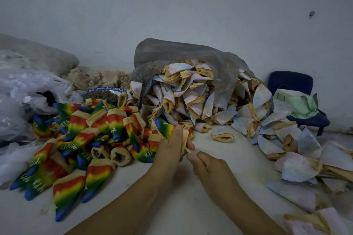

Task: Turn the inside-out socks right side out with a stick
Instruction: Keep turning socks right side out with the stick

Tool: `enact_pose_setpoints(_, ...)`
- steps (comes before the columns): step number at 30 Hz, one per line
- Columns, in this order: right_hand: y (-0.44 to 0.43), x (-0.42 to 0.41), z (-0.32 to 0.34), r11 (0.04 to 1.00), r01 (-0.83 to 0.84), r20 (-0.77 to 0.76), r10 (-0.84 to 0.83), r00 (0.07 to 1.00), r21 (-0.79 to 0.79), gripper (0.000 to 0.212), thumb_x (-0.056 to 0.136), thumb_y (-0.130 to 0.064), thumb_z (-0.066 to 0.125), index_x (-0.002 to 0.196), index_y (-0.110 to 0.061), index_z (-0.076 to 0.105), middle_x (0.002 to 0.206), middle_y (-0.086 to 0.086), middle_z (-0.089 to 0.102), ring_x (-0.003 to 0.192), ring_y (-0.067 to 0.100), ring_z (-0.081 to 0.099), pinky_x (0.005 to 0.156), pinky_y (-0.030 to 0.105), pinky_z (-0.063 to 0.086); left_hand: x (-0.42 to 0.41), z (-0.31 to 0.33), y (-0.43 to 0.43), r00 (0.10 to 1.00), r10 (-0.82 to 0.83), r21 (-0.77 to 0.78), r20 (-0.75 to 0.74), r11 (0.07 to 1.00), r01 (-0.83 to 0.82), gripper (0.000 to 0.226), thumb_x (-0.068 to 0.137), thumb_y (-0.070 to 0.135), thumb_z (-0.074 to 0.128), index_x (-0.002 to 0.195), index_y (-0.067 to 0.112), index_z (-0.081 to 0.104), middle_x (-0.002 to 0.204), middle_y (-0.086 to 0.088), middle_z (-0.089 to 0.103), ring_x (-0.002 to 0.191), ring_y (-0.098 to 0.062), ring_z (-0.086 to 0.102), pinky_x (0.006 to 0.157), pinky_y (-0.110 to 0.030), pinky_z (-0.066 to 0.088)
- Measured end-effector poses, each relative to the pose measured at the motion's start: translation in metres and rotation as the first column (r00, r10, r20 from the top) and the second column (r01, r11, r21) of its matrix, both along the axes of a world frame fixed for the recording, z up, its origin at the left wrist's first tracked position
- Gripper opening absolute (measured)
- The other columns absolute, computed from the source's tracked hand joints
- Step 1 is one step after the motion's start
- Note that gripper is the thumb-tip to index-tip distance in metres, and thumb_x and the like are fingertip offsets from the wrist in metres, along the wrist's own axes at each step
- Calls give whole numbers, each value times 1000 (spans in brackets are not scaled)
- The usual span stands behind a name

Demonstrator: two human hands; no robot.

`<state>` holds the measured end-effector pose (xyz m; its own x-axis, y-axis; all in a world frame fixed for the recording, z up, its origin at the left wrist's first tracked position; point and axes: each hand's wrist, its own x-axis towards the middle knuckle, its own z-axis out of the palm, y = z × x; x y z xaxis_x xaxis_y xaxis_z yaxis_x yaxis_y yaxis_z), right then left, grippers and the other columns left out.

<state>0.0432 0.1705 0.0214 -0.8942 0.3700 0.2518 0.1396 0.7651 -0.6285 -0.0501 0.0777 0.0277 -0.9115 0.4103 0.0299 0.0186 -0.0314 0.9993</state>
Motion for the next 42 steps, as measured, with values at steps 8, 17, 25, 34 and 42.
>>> enact_pose_setpoints(8, 9, 7, 9, 990, -9, 20, 6, 1000, 143, 62, 82, -72, 20, 68, -20, 51, 66, 2, 59, 61, 11, 54, 62, 30, 44, -3, -6, -5, 991, -55, 74, 124, 996, 46, 64, 99, 53, 40, 54, 19, 71, 55, 1, 58, 48, -6, 47, 46, -17, 36)
enact_pose_setpoints(17, 32, 11, 16, 890, -48, 16, 46, 999, 454, 59, 77, -76, 4, 64, -27, 34, 54, -4, 43, 53, 10, 45, 50, 22, 29, -13, -8, -12, 932, -339, 297, 130, 910, 290, 54, 93, 52, 50, 68, 11, 75, 49, -2, 43, 44, -8, 32, 47, -20, 32)
enact_pose_setpoints(25, 25, 9, 9, 855, -70, 56, 48, 997, 514, 42, 84, -67, 8, 78, -31, 29, 56, -8, 38, 56, 10, 41, 51, 26, 28, -10, -1, -13, 907, -406, 238, 110, 897, 372, 58, 97, 45, 41, 59, 13, 70, 44, -1, 38, 42, -11, 28, 47, -23, 30)
enact_pose_setpoints(34, 0, -1, -15, 982, 40, 64, -53, 997, 183, 40, 95, -59, 28, 84, -27, 49, 74, -5, 60, 72, 15, 58, 67, 36, 48, -2, 4, 1, 974, -85, -57, 210, 993, 99, 67, 101, 38, 35, 51, 11, 72, 61, -13, 60, 43, -10, 43, 46, -21, 33)
enact_pose_setpoints(42, 16, -1, -8, 984, -63, 95, 47, 994, 168, 33, 95, -57, 32, 75, -31, 41, 67, -6, 51, 61, 7, 48, 56, 24, 37, -6, 6, 2, 963, -138, 93, 230, 988, 119, 59, 104, 36, 40, 72, 0, 73, 61, -3, 68, 46, -7, 48, 42, -15, 36)
